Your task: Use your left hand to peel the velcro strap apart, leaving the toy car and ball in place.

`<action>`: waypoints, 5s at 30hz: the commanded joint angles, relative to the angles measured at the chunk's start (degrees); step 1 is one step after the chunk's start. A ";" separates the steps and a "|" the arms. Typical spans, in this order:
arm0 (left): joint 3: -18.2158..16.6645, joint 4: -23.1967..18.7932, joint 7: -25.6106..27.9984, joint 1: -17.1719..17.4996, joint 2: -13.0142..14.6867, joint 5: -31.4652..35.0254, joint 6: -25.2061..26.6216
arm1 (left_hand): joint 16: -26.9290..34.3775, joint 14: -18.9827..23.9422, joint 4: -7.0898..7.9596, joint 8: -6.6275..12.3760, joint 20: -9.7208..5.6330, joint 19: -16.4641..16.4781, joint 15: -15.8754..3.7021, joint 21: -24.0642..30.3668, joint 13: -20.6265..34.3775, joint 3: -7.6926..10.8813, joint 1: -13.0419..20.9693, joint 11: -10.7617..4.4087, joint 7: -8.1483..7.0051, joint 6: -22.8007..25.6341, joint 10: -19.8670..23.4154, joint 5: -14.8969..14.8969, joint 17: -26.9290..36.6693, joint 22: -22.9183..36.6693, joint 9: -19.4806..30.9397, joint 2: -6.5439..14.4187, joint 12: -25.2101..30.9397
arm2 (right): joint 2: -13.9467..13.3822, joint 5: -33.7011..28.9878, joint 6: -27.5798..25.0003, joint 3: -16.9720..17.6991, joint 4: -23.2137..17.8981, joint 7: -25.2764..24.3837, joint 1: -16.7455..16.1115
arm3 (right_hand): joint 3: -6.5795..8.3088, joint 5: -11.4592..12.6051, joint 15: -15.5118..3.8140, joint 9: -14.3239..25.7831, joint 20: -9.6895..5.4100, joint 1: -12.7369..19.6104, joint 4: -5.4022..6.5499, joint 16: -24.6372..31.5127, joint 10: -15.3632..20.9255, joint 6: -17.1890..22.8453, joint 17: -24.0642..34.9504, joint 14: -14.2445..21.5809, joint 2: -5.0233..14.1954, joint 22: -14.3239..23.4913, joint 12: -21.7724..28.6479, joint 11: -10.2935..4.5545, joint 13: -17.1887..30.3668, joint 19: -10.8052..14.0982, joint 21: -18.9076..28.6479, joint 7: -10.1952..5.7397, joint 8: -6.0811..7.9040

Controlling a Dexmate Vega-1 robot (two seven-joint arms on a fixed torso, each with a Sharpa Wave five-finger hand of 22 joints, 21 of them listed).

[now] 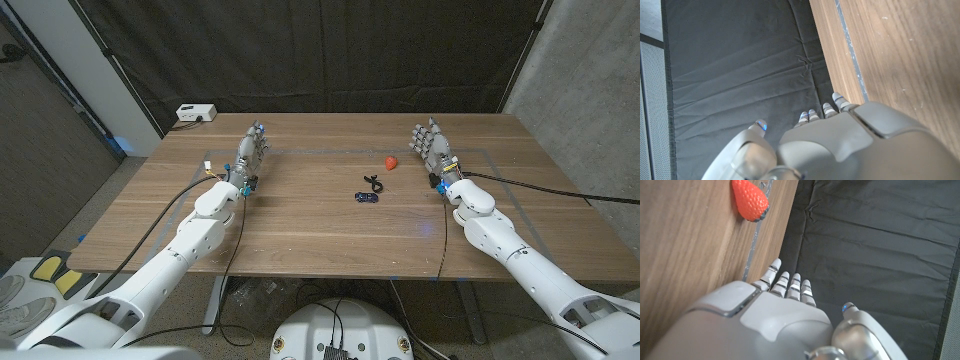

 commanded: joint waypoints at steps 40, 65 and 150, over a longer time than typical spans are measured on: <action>1.76 1.38 -0.24 -2.00 -0.37 1.53 1.06 | 1.48 -1.74 -1.22 1.87 6.61 2.39 2.40 0.79 0.49 -0.63 2.33 4.99 -6.77 -4.53 -0.10 1.35 0.30 0.32 0.40 1.69 1.99 | -11.80 -33.34 -25.01 -6.33 -28.26 -27.28 -6.87 | 8.01 -2.07 3.89 0.61 5.50 20.95 -16.13 2.20 11.62 9.28 0.09 13.97 3.49 0.92 3.62 2.82 0.36 8.23 -3.58 -1.39 2.19; 2.14 -3.44 0.33 0.64 1.14 1.64 2.60 | 1.84 3.03 -1.55 1.76 8.38 4.95 3.71 0.69 0.64 -0.65 3.46 5.37 -6.69 -1.10 3.30 1.55 0.44 0.46 0.42 1.80 2.13 | -17.47 -50.15 -49.35 -10.40 -46.64 -28.35 -11.52 | 9.92 -1.96 1.07 0.59 5.81 22.94 -17.26 2.50 17.19 15.07 0.26 20.22 3.84 1.10 4.74 2.23 0.37 10.76 -3.54 -1.98 2.85; 2.69 -2.56 -2.60 0.19 0.86 0.46 2.57 | 1.55 6.55 -0.81 2.39 9.89 6.59 4.71 0.33 0.85 -1.55 3.01 5.96 -6.65 5.25 5.49 1.48 0.86 0.71 0.57 1.56 1.69 | -8.16 -113.63 -71.18 -34.01 -42.06 16.46 -0.32 | 17.05 -1.47 -11.44 1.02 -0.83 54.66 -19.83 2.39 29.66 32.38 0.74 32.67 -1.93 1.53 4.55 -5.52 0.72 19.54 1.04 -7.48 4.28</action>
